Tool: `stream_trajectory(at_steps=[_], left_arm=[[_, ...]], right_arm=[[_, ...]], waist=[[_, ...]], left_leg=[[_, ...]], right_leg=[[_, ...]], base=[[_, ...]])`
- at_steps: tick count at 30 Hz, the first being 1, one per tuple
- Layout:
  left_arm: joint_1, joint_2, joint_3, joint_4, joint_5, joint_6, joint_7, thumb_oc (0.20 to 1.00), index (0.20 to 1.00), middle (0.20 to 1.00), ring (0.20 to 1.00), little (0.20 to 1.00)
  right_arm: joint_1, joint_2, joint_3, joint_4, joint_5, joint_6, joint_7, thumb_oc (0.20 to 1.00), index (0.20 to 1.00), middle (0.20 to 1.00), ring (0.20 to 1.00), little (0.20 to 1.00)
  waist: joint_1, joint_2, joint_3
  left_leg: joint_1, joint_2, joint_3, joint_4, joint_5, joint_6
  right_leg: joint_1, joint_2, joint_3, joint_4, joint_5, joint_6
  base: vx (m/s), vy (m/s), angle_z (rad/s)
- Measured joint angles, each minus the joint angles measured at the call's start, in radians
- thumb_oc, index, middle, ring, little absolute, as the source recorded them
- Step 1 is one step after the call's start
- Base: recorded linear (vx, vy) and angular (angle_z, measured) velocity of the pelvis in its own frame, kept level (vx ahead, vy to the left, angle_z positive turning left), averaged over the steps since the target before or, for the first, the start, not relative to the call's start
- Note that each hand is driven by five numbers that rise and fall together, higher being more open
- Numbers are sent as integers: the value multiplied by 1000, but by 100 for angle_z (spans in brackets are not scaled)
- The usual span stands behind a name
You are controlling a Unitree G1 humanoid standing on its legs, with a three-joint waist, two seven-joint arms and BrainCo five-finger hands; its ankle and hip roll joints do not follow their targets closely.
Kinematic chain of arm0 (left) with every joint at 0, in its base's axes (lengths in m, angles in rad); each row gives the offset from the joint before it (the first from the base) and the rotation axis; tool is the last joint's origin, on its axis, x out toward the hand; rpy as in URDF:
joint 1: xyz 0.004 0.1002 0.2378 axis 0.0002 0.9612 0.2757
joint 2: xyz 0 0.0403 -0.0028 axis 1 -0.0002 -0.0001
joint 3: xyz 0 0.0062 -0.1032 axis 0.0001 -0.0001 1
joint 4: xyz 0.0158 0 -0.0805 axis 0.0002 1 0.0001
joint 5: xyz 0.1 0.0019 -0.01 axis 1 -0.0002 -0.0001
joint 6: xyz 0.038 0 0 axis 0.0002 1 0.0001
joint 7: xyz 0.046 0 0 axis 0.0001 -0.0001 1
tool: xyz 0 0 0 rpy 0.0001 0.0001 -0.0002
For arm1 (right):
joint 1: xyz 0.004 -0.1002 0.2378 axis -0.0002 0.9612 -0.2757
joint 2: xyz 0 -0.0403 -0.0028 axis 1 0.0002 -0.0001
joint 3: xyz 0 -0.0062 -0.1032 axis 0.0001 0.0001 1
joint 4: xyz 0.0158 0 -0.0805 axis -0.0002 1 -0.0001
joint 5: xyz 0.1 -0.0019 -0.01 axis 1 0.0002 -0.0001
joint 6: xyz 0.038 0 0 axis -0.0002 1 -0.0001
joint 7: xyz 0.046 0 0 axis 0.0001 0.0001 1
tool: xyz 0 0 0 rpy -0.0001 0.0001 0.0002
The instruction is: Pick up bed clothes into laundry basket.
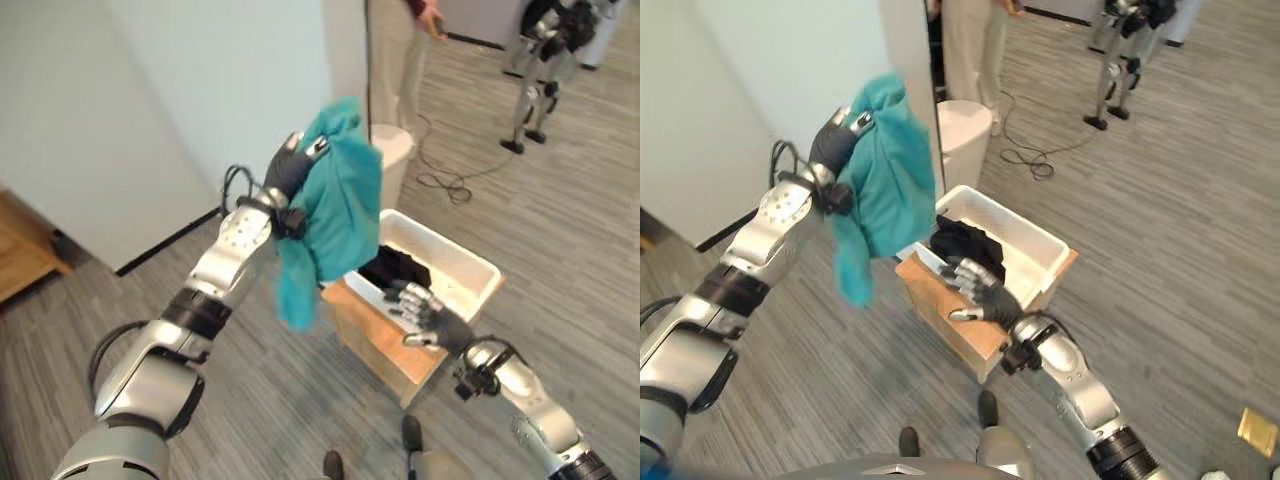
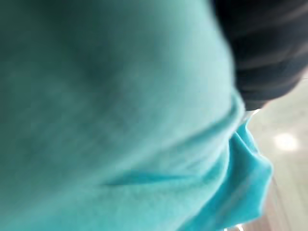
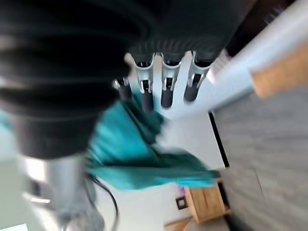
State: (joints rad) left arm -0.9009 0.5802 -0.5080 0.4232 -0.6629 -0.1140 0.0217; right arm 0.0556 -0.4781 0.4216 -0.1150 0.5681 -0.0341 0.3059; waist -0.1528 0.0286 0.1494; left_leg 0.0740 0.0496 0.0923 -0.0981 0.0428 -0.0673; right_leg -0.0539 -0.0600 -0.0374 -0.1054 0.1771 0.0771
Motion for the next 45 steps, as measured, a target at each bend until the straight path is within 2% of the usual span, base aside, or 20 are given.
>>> stream_trajectory(at_steps=[5, 8, 11, 17, 22, 24, 31, 34, 35, 36, 45], left_arm=[[-69, -14, -48, 125, 10, -4, 0, 200, 200, 200, 200, 200], [-113, -31, -87, 216, 34, -5, 6, 200, 200, 200, 200, 200], [-123, -28, -101, 233, 75, -5, 13, 200, 200, 200, 200, 200], [-197, -29, -145, 254, 178, -8, 19, 200, 200, 200, 200, 200], [-235, -25, -145, 303, 207, -9, 45, 200, 200, 200, 200, 200], [-252, -23, -144, 310, 207, -9, 52, 200, 200, 200, 200, 200], [-288, -24, -146, 338, 214, -9, 61, 200, 200, 200, 200, 200], [-300, 14, -149, 362, 254, -10, 69, 200, 200, 200, 200, 200], [-308, 14, -149, 384, 254, -9, 70, 558, 558, 558, 558, 558], [-317, 14, -149, 399, 254, -9, 70, 1000, 1000, 1000, 1000, 1000], [-327, 24, -172, 411, 301, -9, 51, 1000, 1000, 1000, 1000, 1000]], right_arm=[[31, -57, 10, -8, -1, 9, 45, 1000, 1000, 1000, 1000, 1000], [52, -46, -3, -5, -1, 7, 41, 1000, 1000, 1000, 1000, 1000], [83, -54, -30, -2, -14, 6, 27, 1000, 1000, 1000, 1000, 1000], [139, -56, -113, 34, -21, 0, -15, 1000, 1000, 1000, 1000, 1000], [177, -54, -125, 37, -19, 0, -15, 1000, 1000, 1000, 1000, 1000], [184, -53, -128, 38, -19, 0, -15, 1000, 1000, 1000, 1000, 1000], [175, -51, -127, 37, -19, -1, -14, 1000, 1000, 1000, 1000, 1000], [190, -50, -127, 33, -19, -1, -11, 1000, 1000, 1000, 1000, 1000], [193, -51, -127, 33, -19, 0, -9, 1000, 1000, 1000, 1000, 1000], [193, -51, -129, 33, -19, -1, -5, 1000, 1000, 1000, 1000, 1000], [193, -51, -141, 40, -21, -2, 4, 1000, 1000, 1000, 1000, 1000]], waist=[[-37, -3, -19], [-47, -7, -20], [-83, -9, -18], [-110, -22, -7], [-145, -48, 29], [-148, -65, 62], [-148, -66, 124], [-151, -67, 163], [-151, -67, 164], [-152, -67, 167], [-145, -59, 196]], left_leg=[[-33, -2, 48, 0, -5, 0], [-56, -2, 83, -1, -4, 1], [-66, -2, 91, -1, -6, -1], [-90, 0, 126, -1, -11, -5], [-122, 1, 152, -1, -15, -8], [-135, 0, 173, -1, -15, -8], [-179, 3, 190, 1, -17, -11], [-181, 8, 203, 1, -20, -15], [-188, 10, 204, 0, -21, -16], [-194, 10, 204, 0, -21, -17], [-195, 12, 204, -1, -22, -19]], right_leg=[[-56, -2, 23, 0, 3, 2], [-93, 0, 46, 0, 12, 3], [-112, 0, 44, 2, 20, 10], [-152, 10, 77, 1, 26, 15], [-196, 14, 100, 2, 28, 17], [-219, 13, 104, 2, 40, 23], [-273, 28, 117, 3, 51, 14], [-280, 37, 131, 3, 62, 0], [-287, 38, 131, 3, 61, 1], [-295, 39, 132, 3, 59, 3], [-296, 39, 130, 3, 54, 4]], base=[[-35, 16, -30], [-1, 10, -29], [10, 0, -15], [0, -3, -15], [-5, -20, -19], [-1, -32, -25], [-2, -14, -10], [-11, -6, -13], [-2, -4, -8], [0, 0, 0], [-7, -6, 0]])
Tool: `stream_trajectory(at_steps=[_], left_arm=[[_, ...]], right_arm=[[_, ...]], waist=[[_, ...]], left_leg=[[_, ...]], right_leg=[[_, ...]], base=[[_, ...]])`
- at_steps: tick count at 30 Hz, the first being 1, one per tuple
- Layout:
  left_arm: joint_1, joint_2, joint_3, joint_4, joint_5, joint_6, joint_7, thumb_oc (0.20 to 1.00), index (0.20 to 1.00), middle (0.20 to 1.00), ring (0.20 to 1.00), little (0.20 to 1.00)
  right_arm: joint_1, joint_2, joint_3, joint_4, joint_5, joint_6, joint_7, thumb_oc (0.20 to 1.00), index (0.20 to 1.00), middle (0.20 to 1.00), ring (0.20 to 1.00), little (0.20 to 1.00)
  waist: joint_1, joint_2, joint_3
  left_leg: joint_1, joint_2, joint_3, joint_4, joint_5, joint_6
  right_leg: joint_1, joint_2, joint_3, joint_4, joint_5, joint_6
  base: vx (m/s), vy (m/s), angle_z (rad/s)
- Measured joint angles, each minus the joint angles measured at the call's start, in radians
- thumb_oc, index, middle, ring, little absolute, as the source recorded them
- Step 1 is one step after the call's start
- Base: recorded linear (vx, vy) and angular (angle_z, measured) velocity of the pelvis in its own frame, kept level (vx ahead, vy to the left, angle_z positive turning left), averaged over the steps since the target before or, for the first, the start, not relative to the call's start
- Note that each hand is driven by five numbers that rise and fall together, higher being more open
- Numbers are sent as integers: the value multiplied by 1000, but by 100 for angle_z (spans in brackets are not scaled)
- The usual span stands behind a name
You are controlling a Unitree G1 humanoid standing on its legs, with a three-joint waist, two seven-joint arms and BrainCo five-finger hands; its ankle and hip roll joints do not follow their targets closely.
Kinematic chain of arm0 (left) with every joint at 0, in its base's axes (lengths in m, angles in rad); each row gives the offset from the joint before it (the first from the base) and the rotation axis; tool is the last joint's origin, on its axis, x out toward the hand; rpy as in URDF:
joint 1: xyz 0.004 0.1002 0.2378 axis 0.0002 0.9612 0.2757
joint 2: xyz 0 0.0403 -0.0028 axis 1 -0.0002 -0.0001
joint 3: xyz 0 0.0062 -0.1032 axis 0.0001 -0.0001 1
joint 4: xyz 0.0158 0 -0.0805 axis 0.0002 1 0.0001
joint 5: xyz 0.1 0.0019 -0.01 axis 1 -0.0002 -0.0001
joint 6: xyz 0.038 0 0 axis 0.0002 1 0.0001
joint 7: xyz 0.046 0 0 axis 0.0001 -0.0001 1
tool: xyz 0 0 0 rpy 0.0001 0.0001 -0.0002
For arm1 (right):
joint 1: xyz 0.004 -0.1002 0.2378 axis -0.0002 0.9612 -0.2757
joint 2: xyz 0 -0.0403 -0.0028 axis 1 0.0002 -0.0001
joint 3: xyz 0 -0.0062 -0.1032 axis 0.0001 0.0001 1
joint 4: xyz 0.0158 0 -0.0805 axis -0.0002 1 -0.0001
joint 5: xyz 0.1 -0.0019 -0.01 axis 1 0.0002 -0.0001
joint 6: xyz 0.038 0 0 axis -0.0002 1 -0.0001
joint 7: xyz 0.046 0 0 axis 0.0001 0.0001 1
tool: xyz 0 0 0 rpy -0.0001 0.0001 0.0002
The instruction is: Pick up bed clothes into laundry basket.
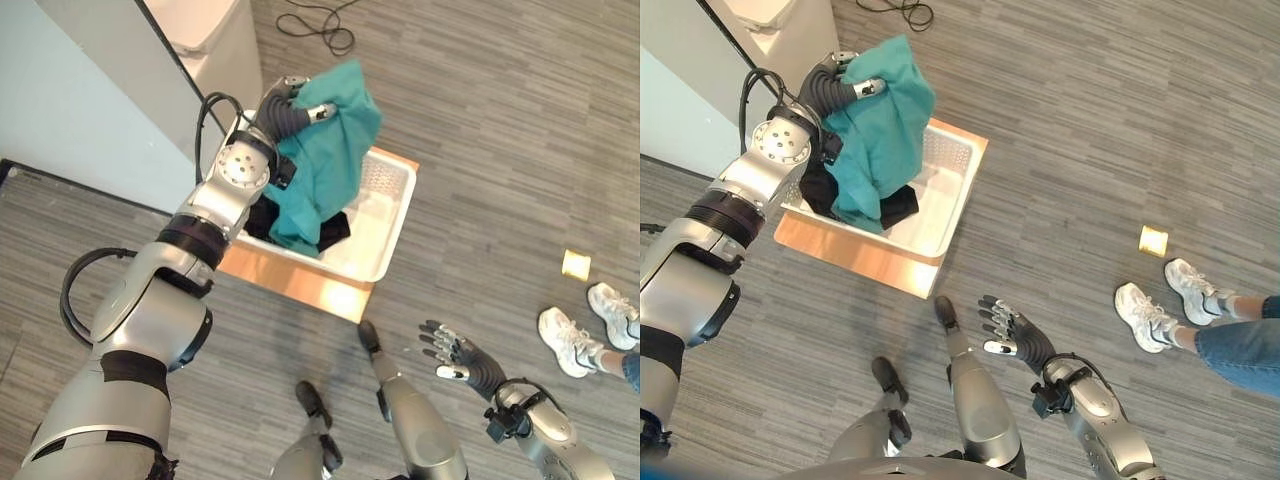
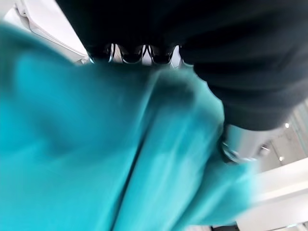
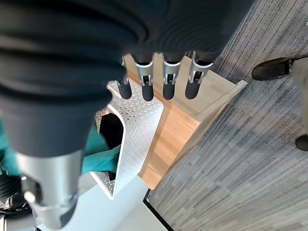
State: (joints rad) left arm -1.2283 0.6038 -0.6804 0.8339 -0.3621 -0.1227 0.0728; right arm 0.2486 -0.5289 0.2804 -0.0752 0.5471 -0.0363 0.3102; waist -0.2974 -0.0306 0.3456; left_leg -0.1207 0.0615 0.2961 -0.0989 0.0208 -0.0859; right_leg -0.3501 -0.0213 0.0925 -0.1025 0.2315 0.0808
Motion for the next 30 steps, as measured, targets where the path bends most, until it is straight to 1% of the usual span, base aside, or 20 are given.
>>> stream_trajectory(at_steps=[3, 6, 9, 13, 14, 15, 16, 18, 19, 20, 21, 22, 23, 24, 25, 26, 27, 28, 29, 30], left_arm=[[-25, 1, -38, -28, 33, 0, -3, 1000, 1000, 1000, 1000, 1000], [-37, 4, -41, -102, 33, -8, -4, 1000, 1000, 1000, 1000, 1000], [-32, 13, -40, -173, 30, -16, -10, 1000, 1000, 1000, 1000, 1000], [56, 30, 21, -323, 11, -32, -15, 1000, 1000, 1000, 1000, 1000], [154, 47, 97, -426, 7, -36, -20, 1000, 1000, 1000, 1000, 1000], [217, 46, 134, -471, -15, -46, -20, 1000, 1000, 1000, 1000, 1000], [354, 3, 238, -561, -64, -52, -30, 1000, 1000, 1000, 1000, 1000], [550, -43, 295, -669, -131, -62, -38, 1000, 1000, 1000, 1000, 1000], [623, -87, 334, -709, -147, -60, -44, 1000, 1000, 1000, 1000, 1000], [721, -150, 351, -734, -161, -60, -47, 1000, 1000, 1000, 1000, 1000], [755, -187, 344, -726, -171, -51, -53, 1000, 1000, 1000, 1000, 1000], [801, -219, 323, -718, -178, -34, -58, 1000, 1000, 1000, 1000, 1000], [871, -230, 282, -708, -177, -18, -64, 1000, 1000, 1000, 1000, 1000], [925, -232, 282, -690, -178, -21, -78, 1000, 1000, 1000, 1000, 1000], [966, -228, 287, -666, -180, -12, -78, 1000, 1000, 1000, 1000, 1000], [996, -224, 320, -662, -184, -11, -89, 1000, 1000, 1000, 1000, 1000], [1048, -205, 357, -662, -186, -7, -86, 1000, 1000, 1000, 1000, 1000], [1087, -210, 403, -670, -186, 0, -102, 1000, 1000, 1000, 1000, 1000], [1165, -245, 457, -676, -206, 0, -108, 1000, 1000, 1000, 1000, 1000], [1257, -306, 562, -705, -226, 9, -125, 1000, 1000, 1000, 1000, 1000]], right_arm=[[0, -2, -1, 1, 0, 0, 3, 1000, 1000, 1000, 1000, 1000], [0, -3, -6, 9, -1, -1, 4, 1000, 1000, 1000, 1000, 1000], [0, -5, -10, 13, -7, -1, 4, 1000, 1000, 1000, 1000, 1000], [-12, -4, -18, 19, -42, -2, 3, 1000, 1000, 1000, 1000, 1000], [-22, -2, -30, 32, -51, -2, 3, 1000, 1000, 1000, 1000, 1000], [-23, -2, -43, 40, -61, -5, 0, 1000, 1000, 1000, 1000, 1000], [-19, -3, -69, 58, -72, -6, -4, 1000, 1000, 1000, 1000, 1000], [-22, 0, -102, 72, -79, -12, -24, 1000, 1000, 1000, 1000, 1000], [-22, 0, -115, 72, -80, -12, -33, 1000, 1000, 1000, 1000, 1000], [-27, 2, -136, 83, -81, -15, -47, 1000, 1000, 1000, 1000, 1000], [-16, 1, -150, 84, -89, -14, -54, 1000, 1000, 1000, 1000, 1000], [-7, -1, -166, 88, -92, -14, -65, 1000, 1000, 1000, 1000, 1000], [5, 3, -173, 93, -104, -14, -73, 1000, 1000, 1000, 1000, 1000], [9, 17, -177, 90, -112, -16, -83, 1000, 1000, 1000, 1000, 1000], [24, 40, -179, 88, -114, -19, -87, 1000, 1000, 1000, 1000, 1000], [29, 62, -184, 83, -114, -19, -89, 1000, 1000, 1000, 1000, 1000], [1, 87, -182, 87, -113, -21, -87, 1000, 1000, 1000, 1000, 1000], [3, 96, -168, 94, -108, -30, -86, 1000, 1000, 1000, 1000, 1000], [10, 86, -174, 105, -105, -32, -86, 1000, 1000, 1000, 1000, 1000], [50, 50, -130, 93, -105, -24, -89, 1000, 1000, 1000, 1000, 1000]], waist=[[3, 7, 4], [7, 20, 12], [28, 28, 15], [59, 44, 21], [60, 47, 20], [67, 53, 17], [70, 64, 16], [117, 86, 0], [126, 95, -3], [140, 109, -5], [144, 120, -7], [152, 124, -7], [171, 124, -15], [172, 134, -28], [135, 143, -66], [135, 137, -77], [169, 114, -80], [189, 99, -81], [205, 104, -90], [259, 111, -113]], left_leg=[[0, 1, -10, 0, 2, 2], [2, -2, -32, 0, 5, 6], [19, -4, -38, 1, 6, 7], [64, -1, -63, 0, 6, 7], [90, 2, -65, 0, 2, 4], [104, 4, -71, 0, -1, 2], [138, 11, -91, 0, -8, -1], [166, 15, -121, 0, -13, 2], [171, 18, -150, -1, -24, 9], [176, 15, -206, -1, -16, 18], [182, 10, -273, 0, -17, 18], [195, 2, -332, 2, -5, 34], [214, -8, -402, 19, -2, 42], [182, -17, -514, 57, 2, 48], [132, -15, -585, 86, 5, 55], [113, -27, -666, 92, 24, 67], [103, -47, -694, 83, 50, 52], [92, -65, -744, 80, 52, 13], [80, -86, -784, 81, 14, 33], [55, -83, -819, 91, -60, 102]], right_leg=[[7, -5, -14, 0, 1, -2], [20, -14, -33, 0, 2, -3], [40, -18, -39, 0, 5, -7], [95, -20, -63, 0, -4, -9], [120, -18, -67, 0, -14, -11], [139, -18, -73, 0, -25, -9], [182, -15, -87, 0, -36, -14], [232, -16, -120, 2, -53, -12], [237, -18, -139, 20, -66, -9], [251, -34, -191, 78, -94, -17], [248, -45, -230, 136, -134, -7], [263, -66, -268, 211, -178, -13], [228, -88, -211, 404, -245, 26], [201, -21, 0, 558, -361, 10], [207, 47, 152, 578, -410, 32], [235, 121, 317, 553, -459, 21], [265, 135, 338, 492, -463, 19], [278, 149, 341, 458, -462, -26], [298, 135, 278, 453, -439, -44], [328, 154, 167, 444, -445, -40]], base=[[-31, -16, 12], [-30, -15, 19], [-32, -4, 9], [39, 22, 15], [76, 27, 10], [80, 39, 20], [41, 35, 30], [46, 44, 44], [8, 21, 90], [-24, -1, 114], [-37, -16, 162], [-75, -116, 190], [-31, -115, 234], [-53, -141, 293], [-70, -110, 301], [-156, -157, 285], [-128, -134, 202], [-202, -296, 219], [-231, -272, 223], [-238, -269, 248]])
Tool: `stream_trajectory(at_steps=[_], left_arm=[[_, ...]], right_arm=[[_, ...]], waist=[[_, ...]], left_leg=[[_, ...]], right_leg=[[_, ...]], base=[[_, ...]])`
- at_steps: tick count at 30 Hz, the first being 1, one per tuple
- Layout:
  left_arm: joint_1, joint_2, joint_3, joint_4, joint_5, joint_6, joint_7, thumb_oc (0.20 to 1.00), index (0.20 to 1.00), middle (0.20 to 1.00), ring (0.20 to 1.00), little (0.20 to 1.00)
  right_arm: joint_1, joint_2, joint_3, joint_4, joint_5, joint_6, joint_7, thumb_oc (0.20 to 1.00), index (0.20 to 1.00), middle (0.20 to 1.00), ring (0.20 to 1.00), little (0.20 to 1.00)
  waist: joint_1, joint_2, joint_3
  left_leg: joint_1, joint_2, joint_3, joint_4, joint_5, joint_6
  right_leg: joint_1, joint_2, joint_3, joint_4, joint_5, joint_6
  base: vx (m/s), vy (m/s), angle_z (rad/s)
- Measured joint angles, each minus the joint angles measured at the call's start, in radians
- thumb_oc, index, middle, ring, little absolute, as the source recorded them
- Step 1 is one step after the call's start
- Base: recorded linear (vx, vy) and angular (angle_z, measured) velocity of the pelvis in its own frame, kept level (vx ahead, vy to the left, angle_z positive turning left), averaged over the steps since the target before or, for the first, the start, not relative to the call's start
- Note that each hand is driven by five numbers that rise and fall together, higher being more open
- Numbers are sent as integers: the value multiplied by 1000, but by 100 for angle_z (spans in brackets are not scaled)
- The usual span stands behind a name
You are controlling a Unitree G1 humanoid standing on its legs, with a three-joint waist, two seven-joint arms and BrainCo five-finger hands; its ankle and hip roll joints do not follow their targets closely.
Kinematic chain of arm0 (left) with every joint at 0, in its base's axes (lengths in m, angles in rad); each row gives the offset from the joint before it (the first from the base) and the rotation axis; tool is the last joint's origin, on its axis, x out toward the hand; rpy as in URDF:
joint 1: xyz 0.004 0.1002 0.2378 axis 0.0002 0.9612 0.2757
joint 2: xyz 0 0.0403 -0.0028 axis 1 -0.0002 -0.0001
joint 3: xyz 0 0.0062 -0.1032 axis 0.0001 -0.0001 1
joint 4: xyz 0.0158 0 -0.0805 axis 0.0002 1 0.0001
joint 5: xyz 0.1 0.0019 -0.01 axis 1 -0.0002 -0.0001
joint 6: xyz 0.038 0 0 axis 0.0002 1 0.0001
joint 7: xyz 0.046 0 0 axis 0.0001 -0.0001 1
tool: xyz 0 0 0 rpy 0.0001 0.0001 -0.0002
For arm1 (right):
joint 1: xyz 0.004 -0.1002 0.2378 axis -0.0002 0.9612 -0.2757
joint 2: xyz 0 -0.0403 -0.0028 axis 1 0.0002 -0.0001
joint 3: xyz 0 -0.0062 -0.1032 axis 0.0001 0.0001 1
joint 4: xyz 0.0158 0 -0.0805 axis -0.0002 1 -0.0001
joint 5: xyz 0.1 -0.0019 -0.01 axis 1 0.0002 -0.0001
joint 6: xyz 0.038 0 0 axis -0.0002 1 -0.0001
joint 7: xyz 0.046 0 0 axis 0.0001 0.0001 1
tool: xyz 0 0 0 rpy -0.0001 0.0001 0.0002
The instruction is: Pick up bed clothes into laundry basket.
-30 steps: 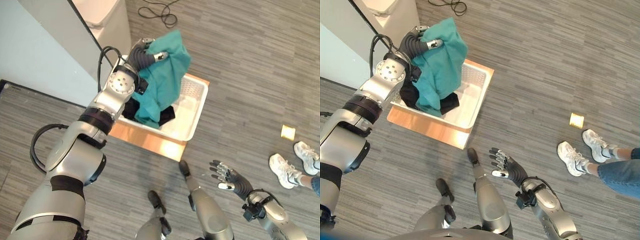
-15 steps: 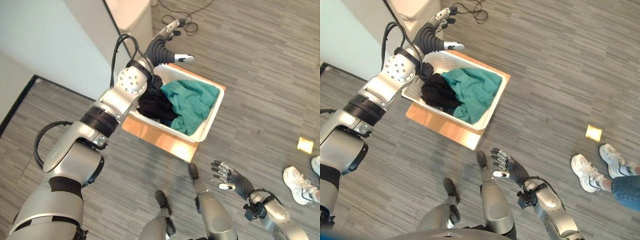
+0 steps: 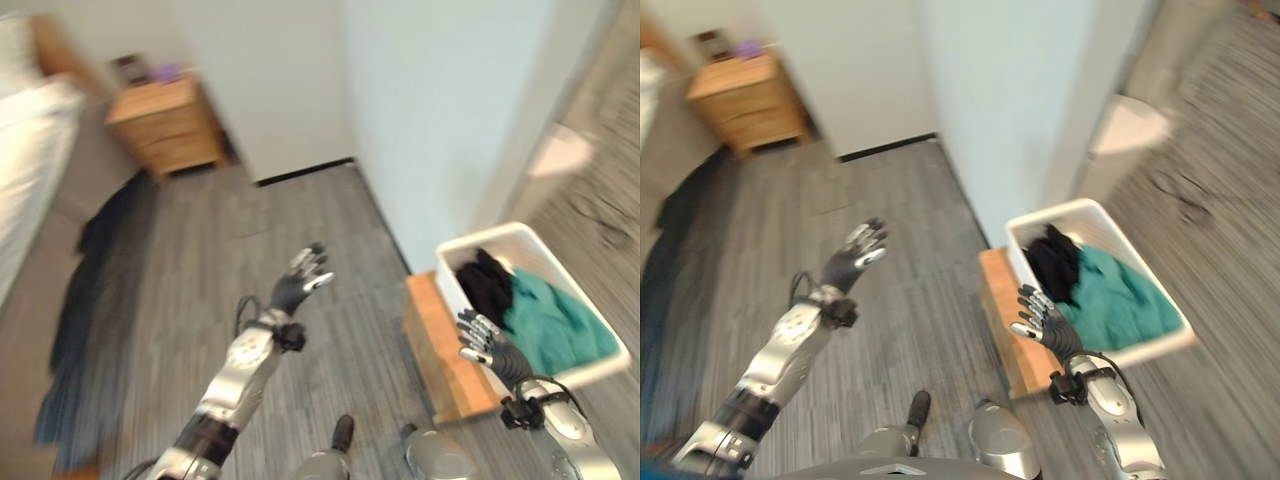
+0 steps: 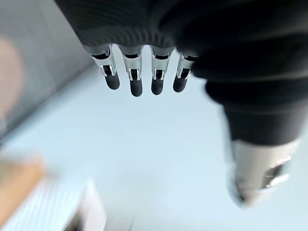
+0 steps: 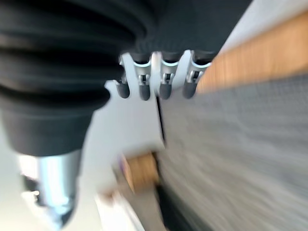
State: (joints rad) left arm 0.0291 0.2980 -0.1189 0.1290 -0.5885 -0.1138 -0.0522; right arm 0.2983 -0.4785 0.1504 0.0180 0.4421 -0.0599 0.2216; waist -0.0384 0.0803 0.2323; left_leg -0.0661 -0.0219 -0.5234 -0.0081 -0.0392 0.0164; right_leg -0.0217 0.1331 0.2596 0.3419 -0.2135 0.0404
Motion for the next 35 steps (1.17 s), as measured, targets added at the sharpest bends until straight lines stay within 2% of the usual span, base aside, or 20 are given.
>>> stream_trajectory(at_steps=[1, 2, 4, 5, 6, 8, 10, 12, 13, 14, 15, 17, 18, 21, 22, 24, 26, 29, 31, 35], left_arm=[[54, -11, 22, -2, -13, -9, 10, 1000, 1000, 1000, 1000, 1000], [114, -13, 93, -12, -44, -6, -1, 1000, 1000, 1000, 1000, 1000], [153, 22, 122, 30, -67, -9, 6, 1000, 1000, 1000, 1000, 1000], [165, 47, 139, 61, -67, -9, 6, 1000, 1000, 1000, 1000, 1000], [164, 49, 144, 74, -67, -8, 6, 1000, 1000, 1000, 1000, 1000], [179, 28, 152, 80, -68, -4, 6, 1000, 1000, 1000, 1000, 1000], [191, 1, 103, 66, -67, 9, -1, 1000, 1000, 1000, 1000, 1000], [199, -4, 57, 63, -65, 31, -14, 1000, 1000, 1000, 1000, 1000], [172, -11, 42, 70, -65, 37, -15, 1000, 1000, 1000, 1000, 1000], [134, -41, 27, 66, -65, 37, -12, 1000, 1000, 1000, 1000, 1000], [117, -53, 8, 42, -65, 36, -11, 1000, 1000, 1000, 1000, 1000], [116, -51, 9, 23, -65, 30, -8, 1000, 1000, 1000, 1000, 1000], [116, -24, 18, 22, -62, 31, 4, 1000, 1000, 1000, 1000, 1000], [113, 31, 18, 23, -49, 30, 8, 1000, 1000, 1000, 1000, 1000], [111, 44, 18, 28, -30, 30, 8, 1000, 1000, 1000, 1000, 1000], [115, 58, 24, 48, -15, 29, 8, 1000, 1000, 1000, 1000, 1000], [123, 59, 37, 49, 4, 29, 11, 1000, 1000, 1000, 1000, 1000], [125, 39, 45, 47, 24, 18, 25, 1000, 1000, 1000, 1000, 1000], [151, 28, 58, 40, 45, 7, 44, 1000, 1000, 1000, 1000, 1000], [218, -22, 74, 36, 50, 5, 47, 1000, 1000, 1000, 1000, 1000]], right_arm=[[13, -23, 17, -3, -1, -4, 12, 1000, 1000, 1000, 1000, 1000], [4, -57, 38, 17, -3, 1, 26, 1000, 1000, 1000, 1000, 1000], [-25, -62, 12, 53, -7, 5, 23, 1000, 1000, 1000, 1000, 1000], [-28, -50, -22, 45, -9, 4, 20, 1000, 1000, 1000, 1000, 1000], [-14, -36, -40, 36, -9, 3, 17, 1000, 1000, 1000, 1000, 1000], [1, -27, -68, 18, -8, 4, 18, 1000, 1000, 1000, 1000, 1000], [11, -12, -102, 26, -8, 4, 12, 1000, 1000, 1000, 1000, 1000], [-30, -13, -111, 38, -6, 3, 1, 1000, 1000, 1000, 1000, 1000], [-27, -12, -119, 34, -2, 1, -4, 1000, 1000, 1000, 1000, 1000], [-21, -22, -133, 28, -1, 4, -8, 1000, 1000, 1000, 1000, 1000], [-22, -33, -130, 28, -1, 6, -8, 1000, 1000, 1000, 1000, 1000], [-61, 5, -82, 30, -1, 9, -5, 1000, 1000, 1000, 1000, 1000], [-71, 36, -56, 26, 0, 7, 5, 1000, 1000, 1000, 1000, 1000], [-68, 102, -43, 35, 14, 7, 3, 1000, 1000, 1000, 1000, 1000], [-64, 109, -36, 34, 22, 7, 3, 1000, 1000, 1000, 1000, 1000], [-46, 115, -24, 38, 29, 9, 0, 1000, 1000, 1000, 1000, 1000], [-55, 127, -25, 45, 39, 8, -4, 1000, 1000, 1000, 1000, 1000], [-33, 131, -26, 47, 48, 7, -23, 1000, 1000, 1000, 1000, 1000], [-28, 126, -24, 57, 42, 5, -25, 1000, 1000, 1000, 1000, 1000], [-75, 121, -35, 76, 26, 0, -62, 1000, 1000, 1000, 1000, 1000]], waist=[[24, -11, -12], [35, -30, -11], [66, -61, -21], [71, -103, -34], [53, -128, -52], [42, -166, -64], [18, -172, -68], [14, -131, -74], [-3, -119, -79], [-38, -74, -80], [-39, -45, -80], [-3, -48, -78], [5, -67, -76], [10, -97, -57], [-5, -89, -45], [-43, -84, -32], [-42, -83, -31], [-65, -100, -39], [-43, -122, -56], [-8, -119, -77]], left_leg=[[-16, -16, -5, 12, 0, -17], [-55, -10, 105, 50, 4, -32], [-97, 15, 394, 123, 6, -33], [-114, 69, 689, 221, -1, -43], [-121, 94, 797, 271, -2, -45], [-61, 141, 874, 339, -32, -99], [36, 211, 927, 340, -49, -122], [143, 256, 958, 283, -53, -134], [144, 250, 979, 248, -53, -133], [147, 221, 974, 147, 17, -108], [171, 188, 961, 39, 21, -109], [179, 133, 915, -15, 29, -91], [169, 102, 895, -1, 10, -55], [155, 61, 865, 29, -1, -14], [151, 54, 831, 31, -8, 4], [157, 39, 767, -12, 9, 34], [155, 26, 747, -24, 9, 37], [155, -13, 700, -23, 20, 36], [163, -33, 707, -25, 20, 32], [187, -1, 680, -31, 24, 5]], right_leg=[[21, -18, -34, -48, 27, -69], [44, -53, -139, -85, 34, -80], [63, -98, -264, -132, 54, -99], [67, -147, -407, -173, 65, -112], [81, -165, -460, -206, 77, -107], [111, -211, -624, -256, 96, -112], [135, -231, -696, -259, 107, -101], [133, -256, -772, -228, 102, -88], [132, -277, -838, -222, 104, -69], [124, -300, -896, -202, 120, -44], [106, -327, -912, -172, 125, -22], [74, -388, -905, -112, 126, 14], [62, -411, -856, -84, 157, 40], [-5, -491, -733, 83, 187, 47], [-41, -483, -640, 131, 187, 56], [-86, -374, -367, 82, 100, 155], [-107, -335, -304, 7, 97, 149], [-85, -310, -286, -154, 138, 118], [-68, -312, -304, -219, 199, 99], [13, -282, -351, -341, 318, 95]], base=[[-250, -52, 241], [-258, -26, 253], [-337, -58, 237], [-304, -56, 215], [-241, -43, 284], [-71, 24, 249], [-63, 106, 223], [-136, 241, 195], [-94, 299, 255], [-27, 311, 248], [11, 306, 202], [33, 251, 72], [-7, 166, 40], [-92, 163, 44], [53, 71, 71], [139, 44, 85], [116, -12, 41], [72, -75, 57], [84, -89, 18], [52, -80, 5]])
